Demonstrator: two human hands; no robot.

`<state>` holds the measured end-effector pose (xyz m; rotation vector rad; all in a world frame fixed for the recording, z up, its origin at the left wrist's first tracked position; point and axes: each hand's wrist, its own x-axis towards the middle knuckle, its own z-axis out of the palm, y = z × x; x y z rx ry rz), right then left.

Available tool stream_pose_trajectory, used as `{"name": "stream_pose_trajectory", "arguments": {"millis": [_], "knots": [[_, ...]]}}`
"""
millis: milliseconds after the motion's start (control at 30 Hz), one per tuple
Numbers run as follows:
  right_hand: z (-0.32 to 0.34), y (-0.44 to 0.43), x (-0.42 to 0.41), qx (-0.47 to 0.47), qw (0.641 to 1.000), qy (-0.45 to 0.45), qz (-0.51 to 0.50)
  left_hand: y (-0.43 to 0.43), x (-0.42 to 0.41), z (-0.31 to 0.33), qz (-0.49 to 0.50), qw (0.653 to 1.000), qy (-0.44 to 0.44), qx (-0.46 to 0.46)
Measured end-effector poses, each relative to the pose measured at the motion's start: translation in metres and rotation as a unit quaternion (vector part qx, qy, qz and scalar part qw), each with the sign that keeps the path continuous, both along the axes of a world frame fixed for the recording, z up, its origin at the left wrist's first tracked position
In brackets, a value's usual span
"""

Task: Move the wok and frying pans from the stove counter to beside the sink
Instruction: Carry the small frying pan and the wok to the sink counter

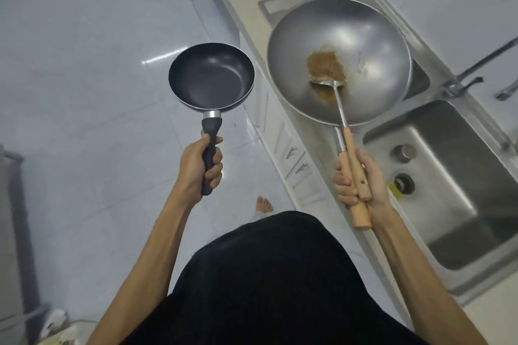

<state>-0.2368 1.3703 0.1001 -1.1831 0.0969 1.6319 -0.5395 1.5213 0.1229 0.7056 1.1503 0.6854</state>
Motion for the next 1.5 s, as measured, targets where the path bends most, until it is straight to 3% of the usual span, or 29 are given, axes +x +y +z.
{"name": "stream_pose_trajectory", "arguments": {"millis": [400, 600, 800, 1033, 1500], "knots": [[-0.014, 0.252, 0.028, 0.008, 0.999, 0.016, -0.032, 0.207, 0.009, -0.009, 0.017, 0.999, -0.021, -0.032], [-0.032, 0.341, 0.025, 0.014, 0.992, 0.01, -0.127, 0.322, 0.017, -0.018, -0.063, 0.996, -0.031, -0.052], [-0.046, 0.414, -0.004, 0.017, 0.973, 0.024, -0.23, 0.455, -0.001, 0.002, -0.185, 0.982, -0.02, -0.025], [-0.046, 0.479, -0.022, 0.0, 0.959, -0.009, -0.282, 0.555, 0.011, 0.006, -0.234, 0.972, -0.021, -0.028], [-0.062, 0.557, 0.001, -0.01, 0.943, -0.004, -0.333, 0.69, 0.121, -0.006, -0.335, 0.94, -0.026, -0.048]]}}
